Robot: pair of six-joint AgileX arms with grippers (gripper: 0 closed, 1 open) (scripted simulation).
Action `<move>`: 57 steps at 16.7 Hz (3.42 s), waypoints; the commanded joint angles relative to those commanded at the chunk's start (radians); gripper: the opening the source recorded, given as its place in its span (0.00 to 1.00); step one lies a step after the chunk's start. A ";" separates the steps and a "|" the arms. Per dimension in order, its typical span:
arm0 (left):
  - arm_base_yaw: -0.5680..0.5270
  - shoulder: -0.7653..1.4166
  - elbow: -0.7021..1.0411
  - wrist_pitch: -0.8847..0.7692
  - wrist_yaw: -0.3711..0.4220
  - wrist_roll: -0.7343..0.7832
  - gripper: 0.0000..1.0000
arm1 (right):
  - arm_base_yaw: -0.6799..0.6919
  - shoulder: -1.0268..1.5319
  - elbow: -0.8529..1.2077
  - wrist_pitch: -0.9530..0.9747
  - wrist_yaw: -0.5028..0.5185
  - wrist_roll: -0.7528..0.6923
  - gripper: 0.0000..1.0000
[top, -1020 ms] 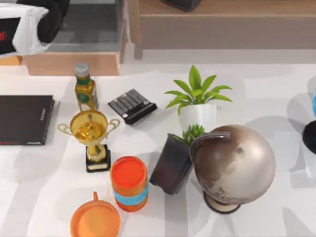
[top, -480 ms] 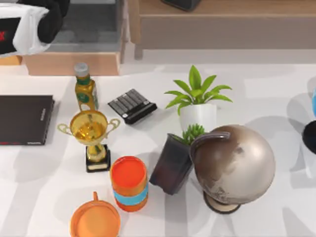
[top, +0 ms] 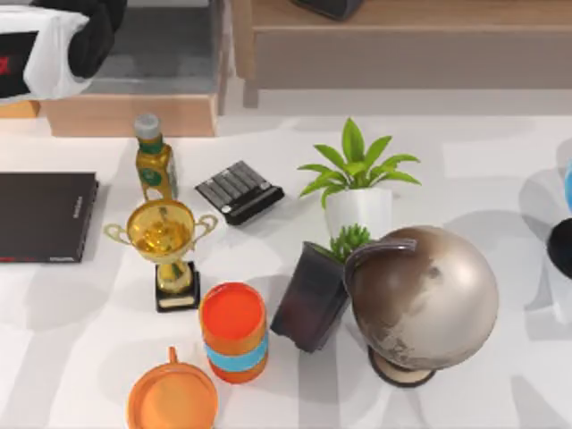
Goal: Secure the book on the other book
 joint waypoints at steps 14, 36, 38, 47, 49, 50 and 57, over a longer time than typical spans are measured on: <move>0.049 -0.054 -0.017 0.011 -0.025 0.004 0.00 | 0.000 0.000 0.000 0.000 0.000 0.000 1.00; 0.094 -0.205 -0.116 -0.016 0.246 0.084 0.00 | 0.000 0.000 0.000 0.000 0.000 0.000 1.00; 0.152 -0.288 -0.170 -0.010 0.347 0.178 0.00 | 0.000 0.000 0.000 0.000 0.000 0.000 1.00; 0.417 -0.636 -0.597 0.019 0.602 1.015 0.00 | 0.000 0.000 0.000 0.000 0.000 0.000 1.00; 0.467 -0.649 -0.705 0.024 0.596 1.223 0.00 | 0.000 0.000 0.000 0.000 0.000 0.000 1.00; 0.485 -0.646 -0.758 0.023 0.586 1.315 0.00 | 0.000 0.000 0.000 0.000 0.000 0.000 1.00; 0.494 -0.513 -1.015 -0.010 0.473 1.700 0.00 | 0.000 0.000 0.000 0.000 0.000 0.000 1.00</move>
